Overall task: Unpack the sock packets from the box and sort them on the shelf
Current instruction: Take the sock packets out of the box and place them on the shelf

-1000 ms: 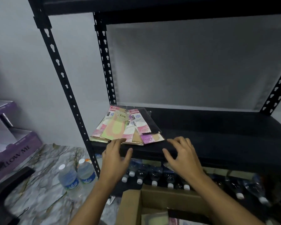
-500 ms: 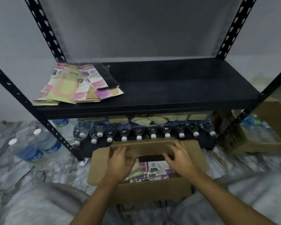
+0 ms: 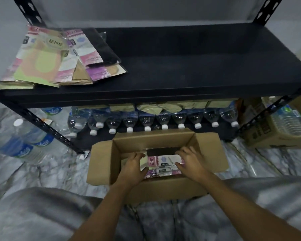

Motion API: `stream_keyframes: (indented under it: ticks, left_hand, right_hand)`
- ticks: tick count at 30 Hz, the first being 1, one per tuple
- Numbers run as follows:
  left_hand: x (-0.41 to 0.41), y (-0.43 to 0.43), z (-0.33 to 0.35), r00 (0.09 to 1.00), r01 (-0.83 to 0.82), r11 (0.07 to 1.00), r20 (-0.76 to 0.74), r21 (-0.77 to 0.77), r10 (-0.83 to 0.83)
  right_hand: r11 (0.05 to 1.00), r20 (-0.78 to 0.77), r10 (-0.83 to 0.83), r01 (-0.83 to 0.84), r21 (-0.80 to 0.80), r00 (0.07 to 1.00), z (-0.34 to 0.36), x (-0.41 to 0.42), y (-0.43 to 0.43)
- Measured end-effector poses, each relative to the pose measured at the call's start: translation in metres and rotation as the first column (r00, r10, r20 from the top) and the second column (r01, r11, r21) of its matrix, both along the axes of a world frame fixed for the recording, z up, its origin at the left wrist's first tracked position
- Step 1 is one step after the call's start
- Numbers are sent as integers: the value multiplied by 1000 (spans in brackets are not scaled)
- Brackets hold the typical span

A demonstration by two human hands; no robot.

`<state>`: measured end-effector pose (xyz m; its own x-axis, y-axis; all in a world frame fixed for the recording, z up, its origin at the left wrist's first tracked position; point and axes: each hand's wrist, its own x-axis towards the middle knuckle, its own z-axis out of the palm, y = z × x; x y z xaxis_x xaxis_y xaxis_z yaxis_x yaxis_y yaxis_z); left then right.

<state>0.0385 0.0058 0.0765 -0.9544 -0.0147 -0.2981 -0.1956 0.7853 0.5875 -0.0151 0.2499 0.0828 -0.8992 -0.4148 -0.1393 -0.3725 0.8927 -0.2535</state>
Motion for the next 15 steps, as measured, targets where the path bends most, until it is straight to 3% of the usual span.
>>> stream_keyframes:
  ticks: [9,15]
  left_hand:
    - [-31,-7,-63,986,-14,1000,167,-24,18]
    - [-45,-14,-99,969,-65,997,239,-31,71]
  right_hand:
    - [992,127,12,-28,123,992,-48,-36,1]
    - [985,239,-116,80,152,964,-79,-60,0]
